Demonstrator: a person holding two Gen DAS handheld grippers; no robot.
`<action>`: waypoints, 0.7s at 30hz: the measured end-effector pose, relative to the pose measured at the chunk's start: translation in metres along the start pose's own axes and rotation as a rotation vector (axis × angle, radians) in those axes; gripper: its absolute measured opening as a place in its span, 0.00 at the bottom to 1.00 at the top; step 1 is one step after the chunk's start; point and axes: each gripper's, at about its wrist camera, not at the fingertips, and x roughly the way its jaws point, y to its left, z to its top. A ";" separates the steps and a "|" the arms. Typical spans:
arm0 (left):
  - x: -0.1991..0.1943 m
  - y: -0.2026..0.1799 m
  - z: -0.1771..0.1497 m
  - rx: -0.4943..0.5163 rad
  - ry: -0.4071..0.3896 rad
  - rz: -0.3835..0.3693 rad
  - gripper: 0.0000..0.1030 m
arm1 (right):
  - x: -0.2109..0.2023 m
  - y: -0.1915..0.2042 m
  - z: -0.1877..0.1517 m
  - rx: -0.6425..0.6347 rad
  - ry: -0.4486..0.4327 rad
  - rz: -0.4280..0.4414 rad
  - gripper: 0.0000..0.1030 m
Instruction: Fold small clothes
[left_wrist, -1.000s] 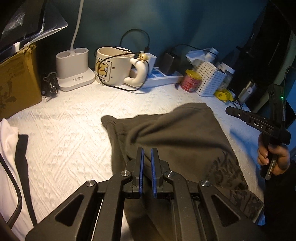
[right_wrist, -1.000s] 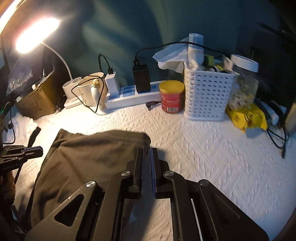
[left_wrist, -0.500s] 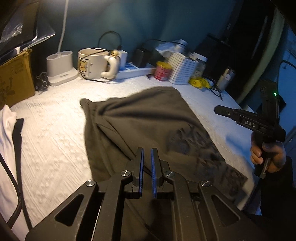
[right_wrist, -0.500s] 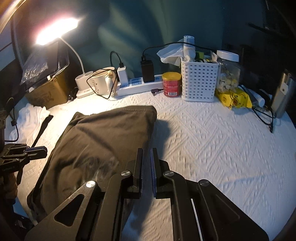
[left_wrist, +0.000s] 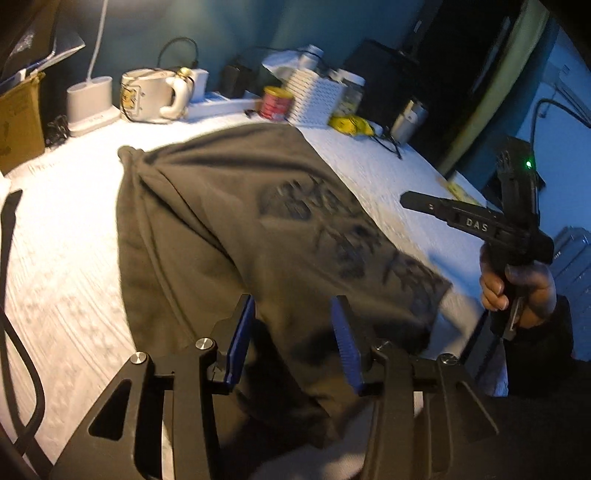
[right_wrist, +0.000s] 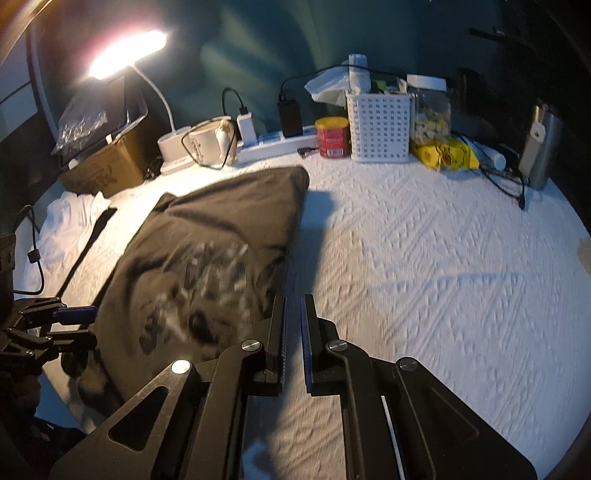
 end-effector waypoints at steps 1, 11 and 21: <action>0.000 -0.003 -0.004 0.006 0.009 -0.004 0.41 | -0.001 0.000 -0.005 -0.001 0.004 -0.002 0.08; 0.003 -0.018 -0.035 0.029 0.087 -0.037 0.41 | -0.017 0.005 -0.034 -0.009 0.011 -0.013 0.08; -0.012 -0.029 -0.046 0.102 0.005 -0.067 0.01 | -0.024 0.011 -0.050 -0.009 0.015 -0.019 0.08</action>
